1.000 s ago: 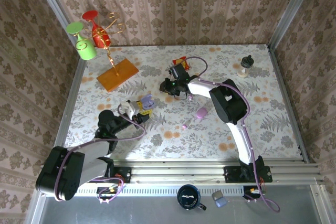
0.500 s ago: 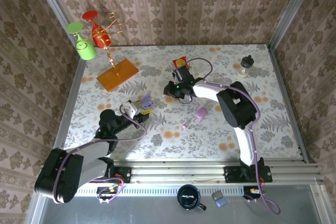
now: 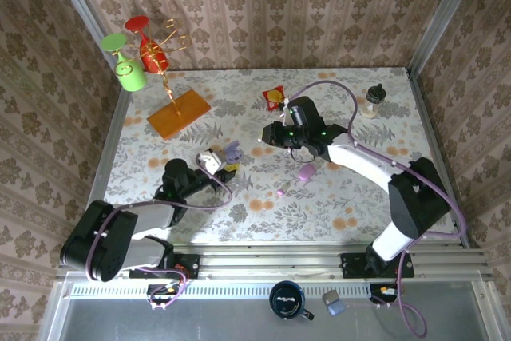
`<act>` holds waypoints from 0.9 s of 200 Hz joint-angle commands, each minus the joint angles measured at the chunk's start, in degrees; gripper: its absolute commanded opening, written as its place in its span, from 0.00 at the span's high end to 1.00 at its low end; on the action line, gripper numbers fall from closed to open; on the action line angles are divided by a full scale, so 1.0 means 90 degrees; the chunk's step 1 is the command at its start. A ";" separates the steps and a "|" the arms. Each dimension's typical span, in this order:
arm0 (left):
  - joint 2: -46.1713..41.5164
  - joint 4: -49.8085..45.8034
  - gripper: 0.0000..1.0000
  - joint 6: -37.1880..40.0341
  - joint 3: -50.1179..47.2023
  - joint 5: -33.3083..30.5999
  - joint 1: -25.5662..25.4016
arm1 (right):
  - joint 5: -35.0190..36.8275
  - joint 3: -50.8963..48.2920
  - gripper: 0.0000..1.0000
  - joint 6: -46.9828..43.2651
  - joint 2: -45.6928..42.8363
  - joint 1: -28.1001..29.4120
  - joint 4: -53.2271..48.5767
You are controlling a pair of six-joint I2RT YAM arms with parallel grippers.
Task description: Insert the wireless bluetooth earbuds into the charging case
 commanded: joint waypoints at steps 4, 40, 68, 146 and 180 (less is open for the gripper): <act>0.0146 0.0378 0.80 0.0151 0.0225 -0.0100 -0.0218 | 0.0263 0.0046 0.82 -0.0554 -0.0391 0.0287 -0.0524; 0.0171 0.0355 0.80 0.0120 0.0271 -0.0132 -0.0268 | 0.0539 0.0432 0.82 -0.0946 -0.0314 0.0720 -0.0918; 0.0056 0.0341 0.80 0.0047 0.0235 -0.0186 -0.0268 | 0.0764 0.0738 0.82 -0.1139 -0.0149 0.1028 -0.1096; 0.0035 0.0448 0.80 -0.0047 0.0229 -0.0154 -0.0268 | 0.0733 0.1225 0.82 -0.1315 0.0267 0.1398 -0.1251; 0.0045 0.0456 0.80 -0.0068 0.0231 -0.0174 -0.0268 | 0.0696 0.1236 0.82 -0.1345 0.0427 0.1416 -0.1228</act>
